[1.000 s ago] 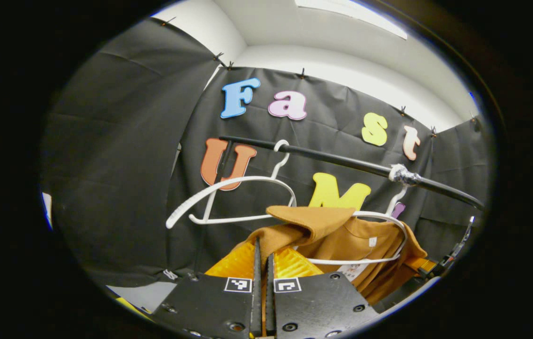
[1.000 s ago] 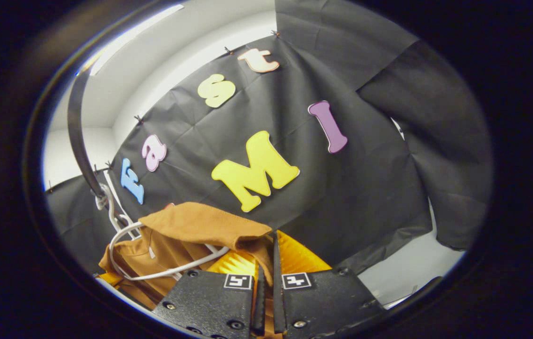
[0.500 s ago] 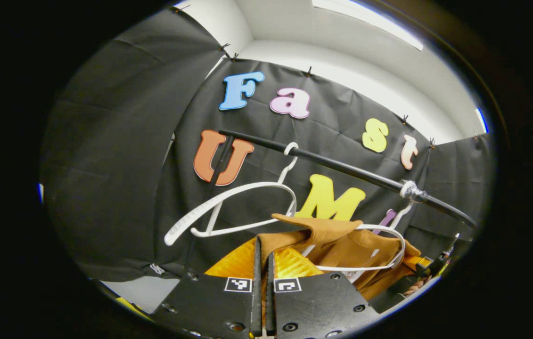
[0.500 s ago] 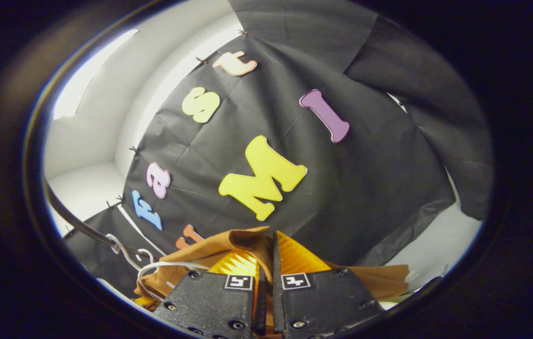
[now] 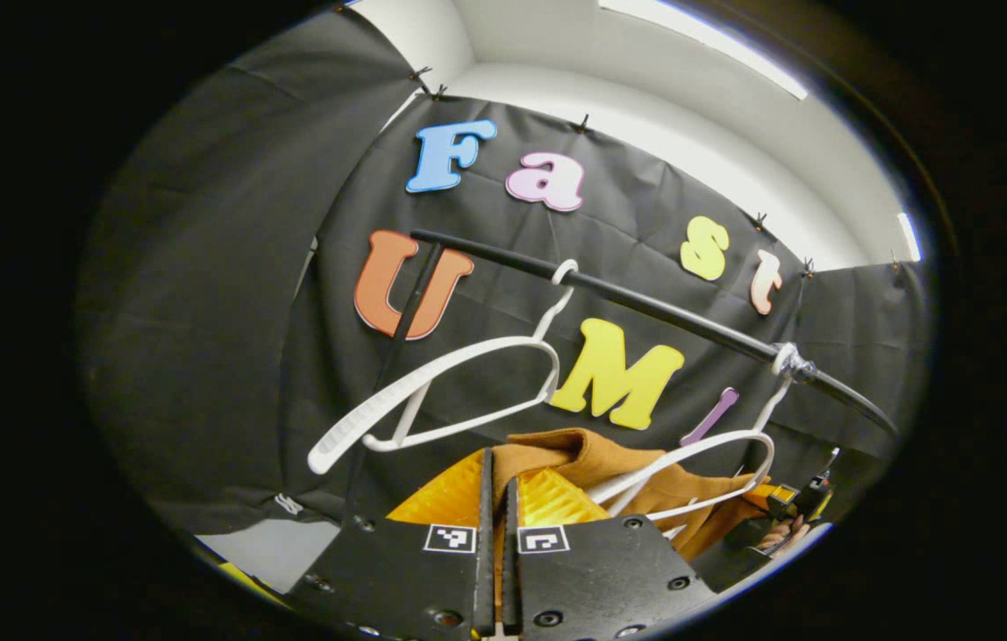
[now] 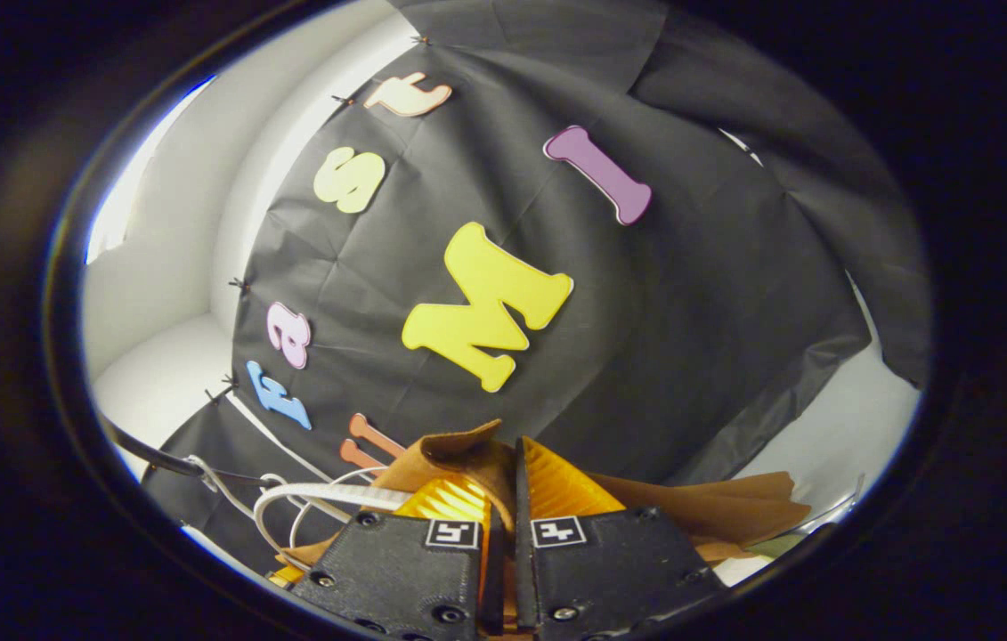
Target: Grasp the clothes on the hanger with both hands and then place them into the laundry hamper below.
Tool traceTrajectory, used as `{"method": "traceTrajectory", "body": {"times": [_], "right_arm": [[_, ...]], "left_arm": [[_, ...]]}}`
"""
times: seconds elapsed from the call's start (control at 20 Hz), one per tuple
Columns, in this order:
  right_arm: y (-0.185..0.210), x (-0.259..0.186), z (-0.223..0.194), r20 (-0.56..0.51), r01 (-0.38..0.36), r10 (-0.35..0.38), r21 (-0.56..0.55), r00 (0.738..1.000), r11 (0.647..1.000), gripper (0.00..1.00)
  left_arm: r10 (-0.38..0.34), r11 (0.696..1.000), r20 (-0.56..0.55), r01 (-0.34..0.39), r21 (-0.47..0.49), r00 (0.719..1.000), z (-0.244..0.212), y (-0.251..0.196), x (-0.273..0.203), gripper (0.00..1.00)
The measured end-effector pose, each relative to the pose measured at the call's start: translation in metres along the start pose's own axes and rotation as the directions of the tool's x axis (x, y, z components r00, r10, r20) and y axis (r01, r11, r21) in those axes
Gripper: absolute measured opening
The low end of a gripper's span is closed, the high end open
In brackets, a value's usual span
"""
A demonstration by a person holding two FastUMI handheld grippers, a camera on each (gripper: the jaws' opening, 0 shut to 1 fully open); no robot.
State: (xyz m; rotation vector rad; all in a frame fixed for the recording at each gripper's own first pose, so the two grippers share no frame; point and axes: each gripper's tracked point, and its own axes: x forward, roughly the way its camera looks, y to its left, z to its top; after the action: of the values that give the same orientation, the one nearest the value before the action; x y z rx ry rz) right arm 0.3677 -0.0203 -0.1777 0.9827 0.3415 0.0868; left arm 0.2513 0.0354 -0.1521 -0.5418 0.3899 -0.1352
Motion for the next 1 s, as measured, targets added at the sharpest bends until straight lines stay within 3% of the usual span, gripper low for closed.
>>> {"method": "traceTrajectory", "body": {"times": [0.3, 0.55, 1.0], "right_arm": [[-0.031, 0.006, -0.03, -0.071, 0.054, -0.054, -0.005, 0.996, 0.999, 0.08], [-0.047, -0.002, -0.053, -0.117, 0.082, -0.087, -0.051, 0.989, 0.995, 0.08], [-0.05, -0.039, -0.105, -0.225, 0.081, -0.104, -0.108, 0.969, 0.991, 0.07]], "left_arm": [[0.022, 0.997, -0.092, -0.029, -0.072, 0.996, -0.054, 0.032, -0.005, 0.03], [0.056, 0.997, -0.148, -0.063, -0.038, 0.987, -0.091, 0.045, -0.021, 0.03], [-0.048, 0.994, -0.199, 0.027, -0.105, 0.979, -0.125, -0.007, -0.055, 0.03]]}}
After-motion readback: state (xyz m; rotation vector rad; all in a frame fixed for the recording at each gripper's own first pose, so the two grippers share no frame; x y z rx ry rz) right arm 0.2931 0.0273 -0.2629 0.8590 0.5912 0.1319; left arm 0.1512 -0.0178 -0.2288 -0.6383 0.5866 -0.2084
